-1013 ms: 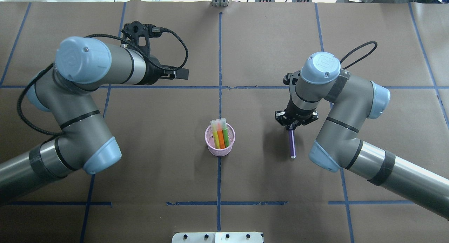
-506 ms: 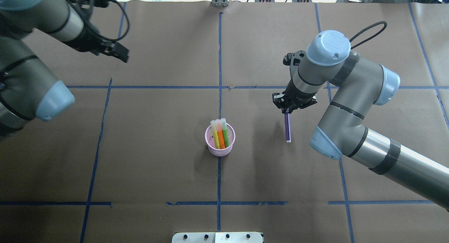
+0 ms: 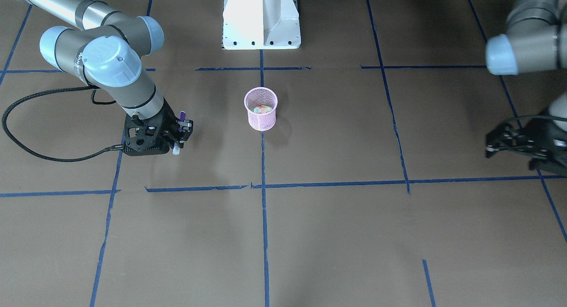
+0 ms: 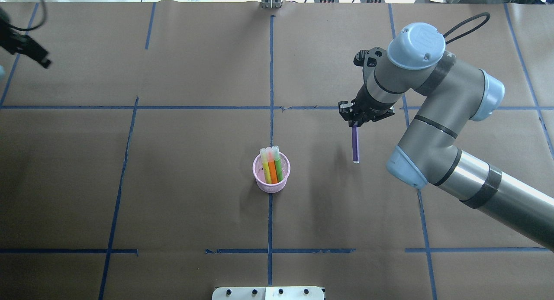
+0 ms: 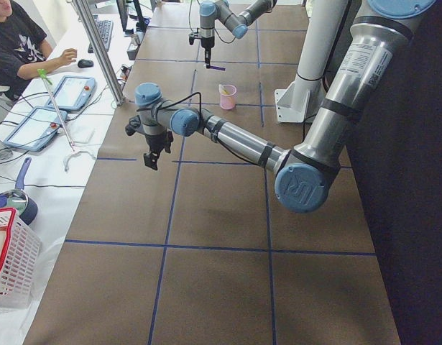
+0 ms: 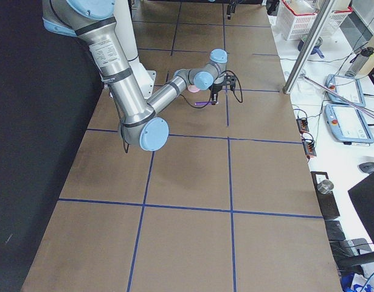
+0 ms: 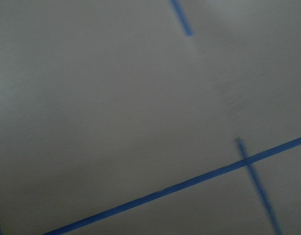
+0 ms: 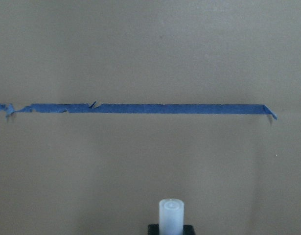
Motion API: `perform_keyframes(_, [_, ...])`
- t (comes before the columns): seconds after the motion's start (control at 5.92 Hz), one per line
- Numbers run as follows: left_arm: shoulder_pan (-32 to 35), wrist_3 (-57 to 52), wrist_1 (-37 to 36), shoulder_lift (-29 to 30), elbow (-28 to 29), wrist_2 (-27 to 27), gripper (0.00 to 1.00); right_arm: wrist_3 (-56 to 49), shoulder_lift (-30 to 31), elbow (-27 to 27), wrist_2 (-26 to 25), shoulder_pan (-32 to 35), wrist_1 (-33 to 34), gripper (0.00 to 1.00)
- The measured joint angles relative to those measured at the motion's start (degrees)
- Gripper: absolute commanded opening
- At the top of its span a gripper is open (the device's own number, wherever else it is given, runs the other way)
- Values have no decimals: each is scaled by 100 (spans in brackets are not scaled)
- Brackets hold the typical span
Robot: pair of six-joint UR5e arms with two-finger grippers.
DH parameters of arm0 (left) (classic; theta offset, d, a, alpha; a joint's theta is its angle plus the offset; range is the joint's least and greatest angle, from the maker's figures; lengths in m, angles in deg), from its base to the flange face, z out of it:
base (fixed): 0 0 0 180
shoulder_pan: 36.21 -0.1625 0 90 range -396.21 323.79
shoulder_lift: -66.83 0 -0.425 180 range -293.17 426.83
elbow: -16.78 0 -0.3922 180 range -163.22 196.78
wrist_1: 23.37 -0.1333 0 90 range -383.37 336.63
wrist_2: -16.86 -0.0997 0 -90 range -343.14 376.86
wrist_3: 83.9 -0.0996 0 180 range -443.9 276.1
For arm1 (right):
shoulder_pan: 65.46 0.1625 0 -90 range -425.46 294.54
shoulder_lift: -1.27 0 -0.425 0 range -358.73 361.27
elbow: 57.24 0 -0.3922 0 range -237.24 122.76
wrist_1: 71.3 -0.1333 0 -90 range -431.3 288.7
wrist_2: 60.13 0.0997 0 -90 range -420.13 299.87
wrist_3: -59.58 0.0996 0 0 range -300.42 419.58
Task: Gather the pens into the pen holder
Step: 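Lift the purple marker with the right gripper while the left arm retracts, then carry the purple marker over the pink cup with the right gripper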
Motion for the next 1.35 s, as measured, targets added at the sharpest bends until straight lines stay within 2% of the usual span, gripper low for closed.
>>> perform_keyframes(0.34, [959, -1911, 9, -86, 1286, 214, 100, 3, -94, -6, -176, 24, -78, 0])
perform_keyframes(0.51, [1315, -2626, 46, -226, 1721, 231, 100, 10, -169, -8, -329, 11, -81, 0])
perform_keyframes(0.68, [1574, -2994, 173, -548, 1820, 239, 100, 15, -240, -2, -488, -23, -76, 0])
perform_keyframes(1.01, [1754, -2719, 341, -1313, 1174, 217, 100, 259, -519, 98, -810, -222, -26, 0])
perform_keyframes(1.35, [1769, -2222, 334, -1638, 785, 197, 100, 536, -890, 335, -1344, -528, -8, 0])
